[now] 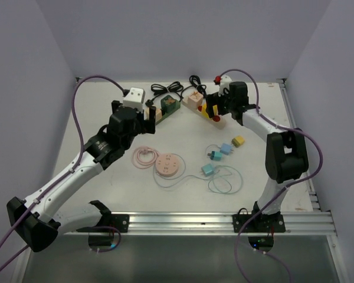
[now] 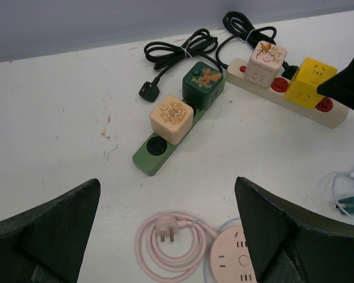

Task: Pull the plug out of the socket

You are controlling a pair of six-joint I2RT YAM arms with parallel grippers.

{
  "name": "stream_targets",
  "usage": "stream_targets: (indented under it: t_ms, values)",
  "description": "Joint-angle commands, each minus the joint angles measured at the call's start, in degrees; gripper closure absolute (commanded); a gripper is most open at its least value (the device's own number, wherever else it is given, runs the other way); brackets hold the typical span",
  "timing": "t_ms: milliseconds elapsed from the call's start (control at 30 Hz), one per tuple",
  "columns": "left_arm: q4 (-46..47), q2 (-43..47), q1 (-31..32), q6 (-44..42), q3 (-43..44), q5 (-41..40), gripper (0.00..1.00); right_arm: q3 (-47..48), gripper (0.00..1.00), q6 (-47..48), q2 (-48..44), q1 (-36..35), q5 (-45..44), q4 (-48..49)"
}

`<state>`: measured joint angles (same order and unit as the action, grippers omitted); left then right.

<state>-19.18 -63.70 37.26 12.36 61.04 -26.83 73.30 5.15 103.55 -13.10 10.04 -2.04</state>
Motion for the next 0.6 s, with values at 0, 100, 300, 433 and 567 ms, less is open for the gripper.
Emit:
stream_targets:
  t_ms: [0,100,300,433,567]
  values:
    - [2.66,3.31,-0.17,-1.90,-0.92,-3.32,0.00,6.84,0.01,5.22,4.54,-0.08,-0.02,-4.36]
    - [3.00,4.02,-0.17,-1.99,-0.92,-3.32,0.00,9.14,0.01,6.28,7.88,-0.17,1.03,-3.94]
    - [2.48,3.32,-0.16,-1.99,-0.48,-2.18,0.00,17.84,0.03,8.39,14.49,-1.40,-3.64,-9.91]
    - [2.57,3.15,-0.25,-1.99,-0.57,-1.74,0.00,17.93,0.10,7.77,14.40,-2.10,-1.79,-9.91]
    - [2.57,2.88,-0.34,-1.99,-0.57,-1.30,0.00,18.37,0.22,7.60,15.02,-3.33,-0.90,-12.54]
